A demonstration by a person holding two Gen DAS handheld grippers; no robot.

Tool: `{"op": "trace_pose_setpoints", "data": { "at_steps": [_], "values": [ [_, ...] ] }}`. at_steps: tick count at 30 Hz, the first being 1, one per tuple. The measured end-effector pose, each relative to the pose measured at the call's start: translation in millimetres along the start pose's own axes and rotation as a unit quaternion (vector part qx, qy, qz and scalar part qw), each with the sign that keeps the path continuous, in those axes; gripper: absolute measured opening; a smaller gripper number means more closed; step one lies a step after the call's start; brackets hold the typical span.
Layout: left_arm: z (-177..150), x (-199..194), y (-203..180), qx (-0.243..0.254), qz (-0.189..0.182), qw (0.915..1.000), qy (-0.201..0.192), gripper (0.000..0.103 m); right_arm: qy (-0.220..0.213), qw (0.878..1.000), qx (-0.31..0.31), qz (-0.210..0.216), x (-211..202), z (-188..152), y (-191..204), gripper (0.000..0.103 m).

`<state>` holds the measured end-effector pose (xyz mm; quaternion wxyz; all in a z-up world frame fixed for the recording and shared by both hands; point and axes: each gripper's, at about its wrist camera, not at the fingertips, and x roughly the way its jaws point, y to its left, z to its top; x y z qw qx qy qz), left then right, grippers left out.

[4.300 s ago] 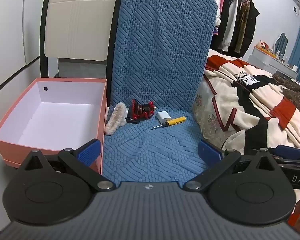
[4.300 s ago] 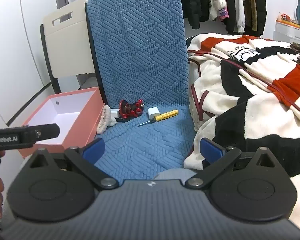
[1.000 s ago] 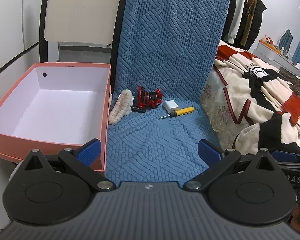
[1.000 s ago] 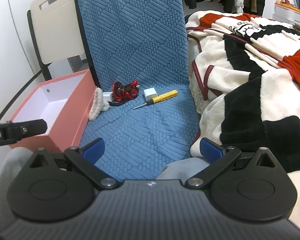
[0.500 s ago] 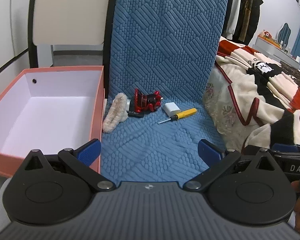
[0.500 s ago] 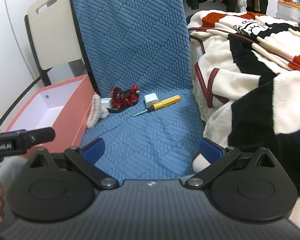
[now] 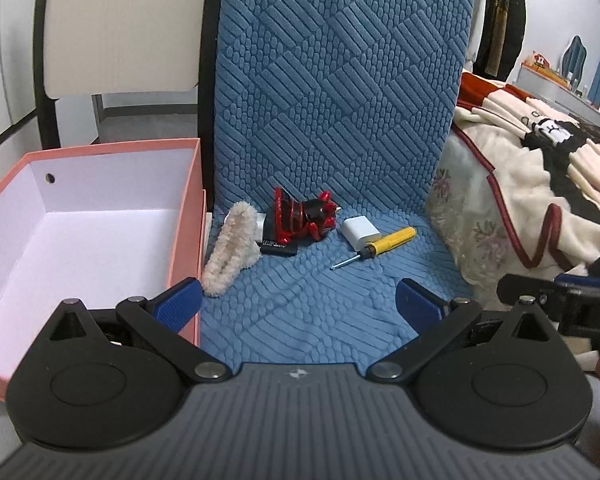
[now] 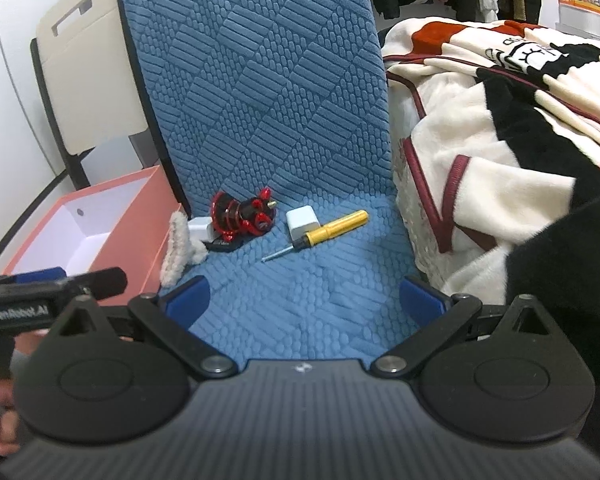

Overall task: Organize rigid objects
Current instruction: 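Reach the left gripper to the white plush toy while the right gripper reaches the white charger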

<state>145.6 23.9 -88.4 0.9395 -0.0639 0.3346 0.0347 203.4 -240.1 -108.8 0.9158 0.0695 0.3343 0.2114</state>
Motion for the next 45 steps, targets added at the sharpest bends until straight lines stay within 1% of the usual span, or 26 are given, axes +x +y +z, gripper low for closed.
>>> {"op": "trace_pose_setpoints", "data": {
  "at_steps": [3,6,9,15,18,21,22,25,27,32,38,40,45],
  "values": [
    [-1,17,-1,0.003,0.005,1.0000,0.004,0.103,-0.001,1.000,0.005,-0.003,12,4,0,0.103],
    [-5,31,-5,0.017,0.007,0.9998,0.004,0.103,0.006,1.000,0.020,-0.007,26,6,-2,0.103],
    [-10,42,-7,0.025,0.001,0.9997,0.002,0.103,0.004,0.999,0.033,-0.004,37,11,-5,0.103],
    [-13,59,-10,0.048,0.012,0.9988,-0.005,0.103,-0.009,0.999,0.047,-0.008,58,24,-12,0.103],
    [-13,67,-12,0.067,0.030,0.9972,-0.010,0.103,-0.011,0.999,0.052,-0.005,67,28,-16,0.103],
    [-15,77,-17,0.090,0.038,0.9951,-0.014,0.103,-0.012,0.999,0.044,0.002,77,30,-15,0.103],
    [-15,80,-18,0.096,0.041,0.9945,-0.012,0.103,-0.012,0.999,0.043,0.007,81,30,-14,0.100],
    [-17,92,-22,0.110,0.047,0.9928,-0.006,0.103,-0.007,0.999,0.044,0.024,91,29,-12,0.099],
    [-19,97,-23,0.122,0.051,0.9911,-0.009,0.103,-0.004,0.999,0.041,0.023,100,28,-10,0.099],
    [-19,111,-26,0.144,0.063,0.9875,-0.009,0.103,0.020,0.997,0.057,0.038,123,30,-14,0.098],
    [-17,125,-32,0.162,0.074,0.9839,-0.012,0.100,0.032,0.994,0.077,0.071,148,36,-26,0.098],
    [-17,130,-34,0.169,0.081,0.9821,-0.016,0.098,0.034,0.993,0.078,0.080,155,39,-28,0.098],
    [-14,148,-34,0.182,0.102,0.9779,-0.009,0.092,0.047,0.995,0.062,0.067,179,47,-30,0.098]
  ]
}}
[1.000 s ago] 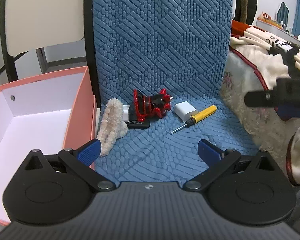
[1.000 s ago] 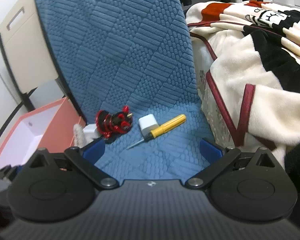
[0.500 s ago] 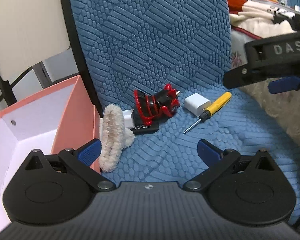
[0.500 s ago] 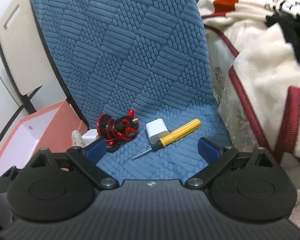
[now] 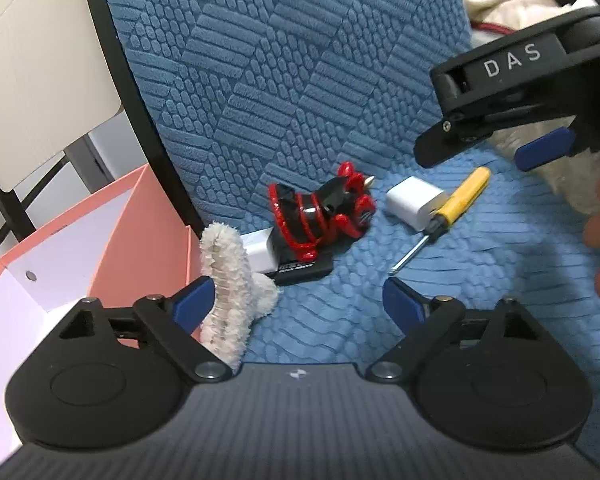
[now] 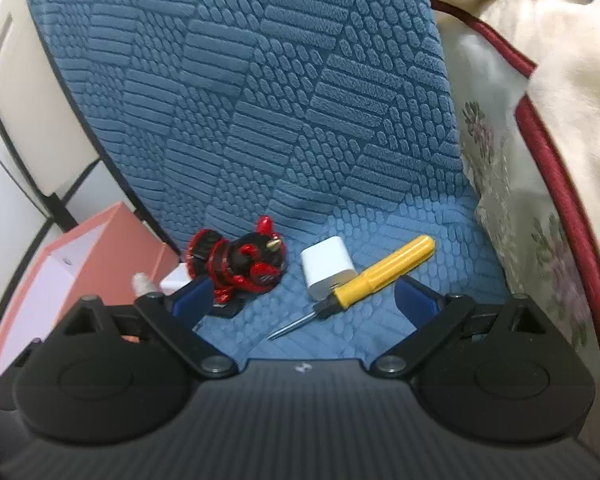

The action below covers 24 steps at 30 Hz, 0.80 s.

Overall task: Organize rigid objects
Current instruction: 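Reach the left gripper to the white plush toy while the right gripper reaches the white charger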

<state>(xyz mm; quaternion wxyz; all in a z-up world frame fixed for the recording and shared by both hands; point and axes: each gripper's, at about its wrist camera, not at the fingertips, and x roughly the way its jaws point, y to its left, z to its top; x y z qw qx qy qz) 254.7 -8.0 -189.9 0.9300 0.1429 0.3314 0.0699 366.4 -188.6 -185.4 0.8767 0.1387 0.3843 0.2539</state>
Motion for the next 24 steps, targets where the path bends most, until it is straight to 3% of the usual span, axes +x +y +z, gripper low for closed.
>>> {"op": "trace_pose_setpoints", "data": {
  "at_steps": [5,7,11,15,24],
  "values": [
    [4,19,3,0.001,0.032,0.9994,0.009,0.084,0.020,1.000,-0.020,0.006,23,7,-1,0.098],
    [4,26,3,0.006,0.047,0.9988,0.011,0.076,0.028,0.999,-0.035,0.003,34,10,1,0.096],
    [3,39,4,0.011,0.070,0.9972,0.020,0.071,0.052,0.996,-0.070,-0.009,59,13,10,0.073],
    [3,47,8,0.010,0.093,0.9954,0.022,0.065,0.067,0.992,-0.102,-0.036,78,13,18,0.068],
    [-3,61,13,0.003,0.097,0.9943,0.044,0.057,0.071,0.986,-0.137,-0.067,94,12,19,0.066]
  ]
}}
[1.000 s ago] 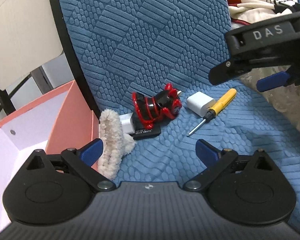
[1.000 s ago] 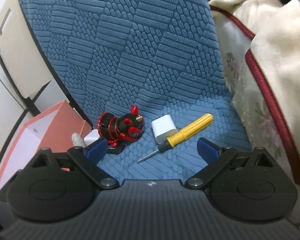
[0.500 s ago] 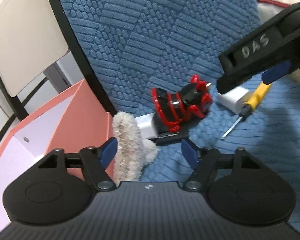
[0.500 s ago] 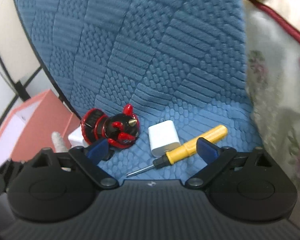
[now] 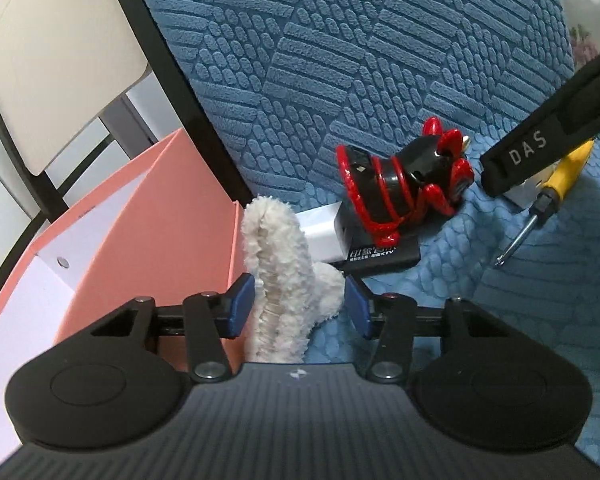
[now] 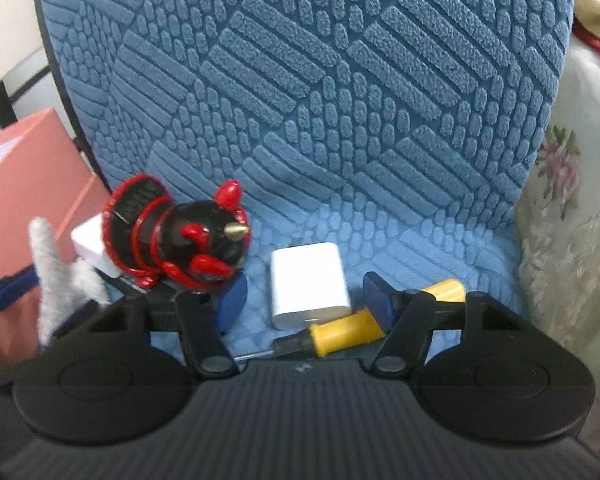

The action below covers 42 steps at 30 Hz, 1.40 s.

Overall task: Organize rigid objects
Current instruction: 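Reach the left gripper to the white plush toy while the right gripper reaches the white charger, then close the left gripper on the plush toy while the right gripper grasps the white charger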

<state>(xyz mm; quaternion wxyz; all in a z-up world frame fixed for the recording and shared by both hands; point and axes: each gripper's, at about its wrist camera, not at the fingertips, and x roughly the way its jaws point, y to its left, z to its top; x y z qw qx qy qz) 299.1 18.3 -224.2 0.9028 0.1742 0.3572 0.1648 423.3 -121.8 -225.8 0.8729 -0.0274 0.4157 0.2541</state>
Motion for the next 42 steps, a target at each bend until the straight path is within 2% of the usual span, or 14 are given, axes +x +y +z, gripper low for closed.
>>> {"op": "trace_pose_setpoints", "data": {
  "at_steps": [5,7,10,11,16,23,27,31,34,42],
  "values": [
    [-5,2,-6,0.028,0.010,0.9996,-0.001,0.055,0.018,1.000,-0.010,0.007,15,1,1,0.068],
    [-6,3,-7,0.036,0.017,0.9992,-0.004,0.049,0.025,0.999,-0.021,0.001,16,1,5,0.067],
    [-5,4,0,0.023,0.025,0.9994,-0.010,0.036,0.028,0.999,-0.024,-0.008,18,2,11,0.049],
    [-5,4,4,0.014,0.020,0.9996,-0.012,0.036,0.029,0.999,-0.022,-0.011,19,3,12,0.045],
    [-1,0,11,-0.014,0.006,0.9997,-0.017,0.031,0.038,0.999,-0.007,-0.006,15,4,9,0.045],
    [7,-21,23,-0.061,-0.048,0.9967,-0.022,0.031,0.034,0.999,0.010,-0.002,-12,-2,12,0.045],
    [12,-38,34,-0.109,-0.110,0.9878,-0.010,0.031,0.027,0.999,0.026,0.001,-39,-13,16,0.045],
    [10,-59,40,-0.138,-0.153,0.9786,-0.003,0.031,0.015,0.999,0.037,0.002,-60,-22,26,0.046],
    [2,-71,47,-0.167,-0.189,0.9676,0.018,0.031,0.006,0.999,0.044,-0.001,-70,-30,33,0.045],
    [-18,-101,52,-0.200,-0.240,0.9488,0.046,0.031,-0.007,0.996,0.090,-0.014,-105,-57,33,0.046]
  ]
}}
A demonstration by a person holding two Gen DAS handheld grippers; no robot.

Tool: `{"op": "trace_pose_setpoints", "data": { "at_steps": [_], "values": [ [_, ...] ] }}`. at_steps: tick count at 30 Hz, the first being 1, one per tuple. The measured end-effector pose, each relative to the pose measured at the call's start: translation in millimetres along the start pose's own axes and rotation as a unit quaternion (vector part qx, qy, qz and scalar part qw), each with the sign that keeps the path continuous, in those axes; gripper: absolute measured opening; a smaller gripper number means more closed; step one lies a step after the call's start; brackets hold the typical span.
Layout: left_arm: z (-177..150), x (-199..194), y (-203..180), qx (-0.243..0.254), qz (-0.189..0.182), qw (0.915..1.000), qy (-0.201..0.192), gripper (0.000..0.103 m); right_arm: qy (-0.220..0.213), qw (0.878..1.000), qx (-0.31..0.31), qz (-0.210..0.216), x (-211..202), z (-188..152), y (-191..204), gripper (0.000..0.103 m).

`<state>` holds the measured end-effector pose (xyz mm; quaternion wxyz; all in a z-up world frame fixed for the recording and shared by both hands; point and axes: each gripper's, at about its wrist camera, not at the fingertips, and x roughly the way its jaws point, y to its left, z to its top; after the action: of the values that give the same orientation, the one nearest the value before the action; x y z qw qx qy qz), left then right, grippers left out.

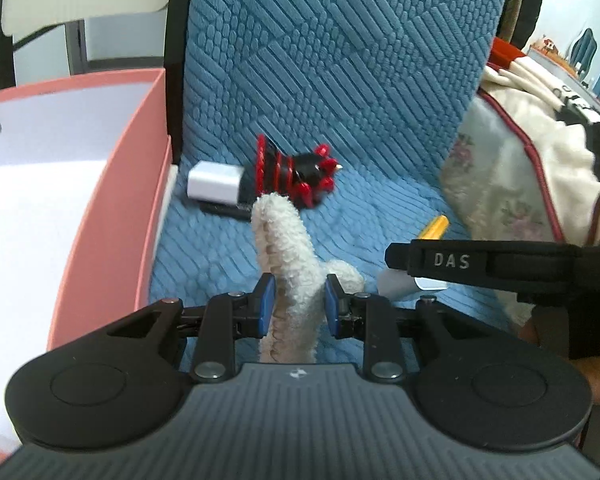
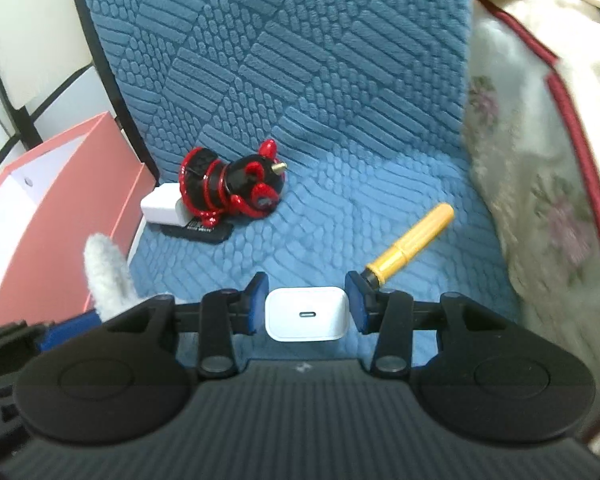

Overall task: Organize rigid objects
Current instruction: 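Close the left gripper on the plush toy while the right gripper grasps the white charger, then lift the plush toy with the left gripper while the right gripper holds the charger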

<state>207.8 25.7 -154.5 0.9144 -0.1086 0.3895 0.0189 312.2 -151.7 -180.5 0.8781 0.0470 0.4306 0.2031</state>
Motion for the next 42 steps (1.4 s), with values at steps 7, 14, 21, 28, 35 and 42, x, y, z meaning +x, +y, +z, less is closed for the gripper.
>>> {"op": "trace_pose_setpoints", "data": {
  "at_steps": [7,14,21,28,35,42],
  "values": [
    [-12,-14,-2,-0.009,-0.019,0.9995,0.022,0.031,-0.003,0.999,0.036,-0.008,-25,-33,-6,0.046],
    [-25,-11,-4,-0.003,-0.013,0.9989,0.045,0.031,0.005,1.000,0.022,-0.017,-25,-42,-3,0.046],
    [-29,3,8,-0.024,-0.015,0.9971,0.071,0.031,0.022,0.998,0.061,-0.006,-28,-48,-12,0.046],
    [-29,6,15,-0.044,-0.024,0.9958,0.077,0.032,0.047,0.995,0.089,-0.001,-30,-58,-13,0.046],
    [-26,11,19,-0.071,-0.039,0.9930,0.086,0.056,0.054,0.994,0.093,-0.001,-37,-67,-11,0.048],
    [-22,13,17,-0.080,-0.041,0.9928,0.080,0.068,0.055,0.996,0.064,-0.010,-44,-76,-3,0.049]
  ]
}}
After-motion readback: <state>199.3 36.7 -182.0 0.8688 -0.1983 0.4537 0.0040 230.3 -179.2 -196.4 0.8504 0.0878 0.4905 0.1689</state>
